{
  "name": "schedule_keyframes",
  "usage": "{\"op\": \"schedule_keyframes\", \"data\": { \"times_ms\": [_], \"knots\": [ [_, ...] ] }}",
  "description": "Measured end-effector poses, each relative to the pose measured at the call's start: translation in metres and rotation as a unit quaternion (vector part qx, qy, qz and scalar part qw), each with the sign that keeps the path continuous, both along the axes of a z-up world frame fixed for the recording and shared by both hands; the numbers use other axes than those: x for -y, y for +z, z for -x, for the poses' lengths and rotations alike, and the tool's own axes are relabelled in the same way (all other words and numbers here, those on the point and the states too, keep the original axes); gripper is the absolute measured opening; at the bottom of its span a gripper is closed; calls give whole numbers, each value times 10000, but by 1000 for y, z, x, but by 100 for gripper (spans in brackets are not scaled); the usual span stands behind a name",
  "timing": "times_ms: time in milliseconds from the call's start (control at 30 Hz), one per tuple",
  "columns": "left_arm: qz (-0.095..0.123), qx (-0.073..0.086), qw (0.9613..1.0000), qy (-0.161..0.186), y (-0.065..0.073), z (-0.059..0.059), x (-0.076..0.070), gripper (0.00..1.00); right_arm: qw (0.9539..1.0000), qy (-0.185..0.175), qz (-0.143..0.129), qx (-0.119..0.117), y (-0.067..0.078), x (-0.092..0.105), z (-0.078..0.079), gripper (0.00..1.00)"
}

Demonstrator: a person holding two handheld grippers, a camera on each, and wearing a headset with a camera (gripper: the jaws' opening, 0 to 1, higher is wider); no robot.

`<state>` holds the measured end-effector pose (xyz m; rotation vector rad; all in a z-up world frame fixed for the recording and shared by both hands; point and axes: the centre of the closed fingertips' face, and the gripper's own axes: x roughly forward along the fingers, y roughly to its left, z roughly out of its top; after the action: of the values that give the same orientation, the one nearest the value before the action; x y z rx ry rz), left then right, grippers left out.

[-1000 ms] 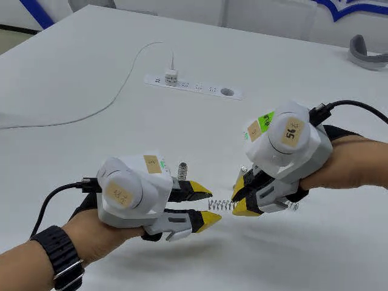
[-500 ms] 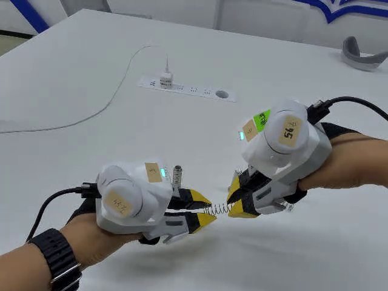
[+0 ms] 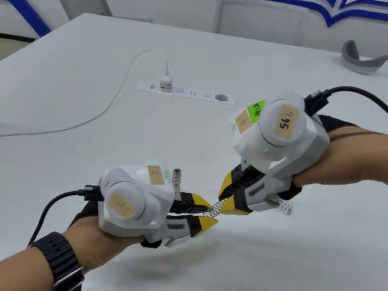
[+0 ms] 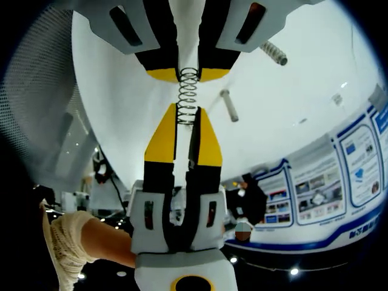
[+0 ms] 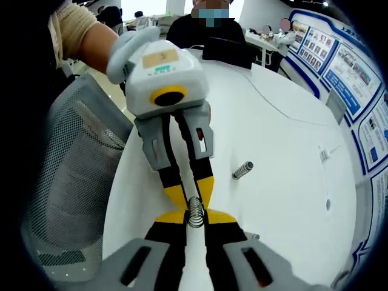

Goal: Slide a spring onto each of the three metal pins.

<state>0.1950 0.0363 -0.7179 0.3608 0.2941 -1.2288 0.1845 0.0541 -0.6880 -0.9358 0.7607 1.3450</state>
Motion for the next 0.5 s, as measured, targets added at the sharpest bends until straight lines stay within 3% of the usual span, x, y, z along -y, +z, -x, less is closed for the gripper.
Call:
{"op": "schedule_keyframes", "data": {
  "times_ms": [400, 500],
  "knots": [
    [133, -117, 9998, 29, 0, 2, 5, 11, 10000, 46, -57, 53, 4, -9, 2, 12],
    [124, -149, 9998, 37, -3, 3, 6, 11, 10000, -8, -56, -48, 3, -8, 3, 18]
  ]
}}
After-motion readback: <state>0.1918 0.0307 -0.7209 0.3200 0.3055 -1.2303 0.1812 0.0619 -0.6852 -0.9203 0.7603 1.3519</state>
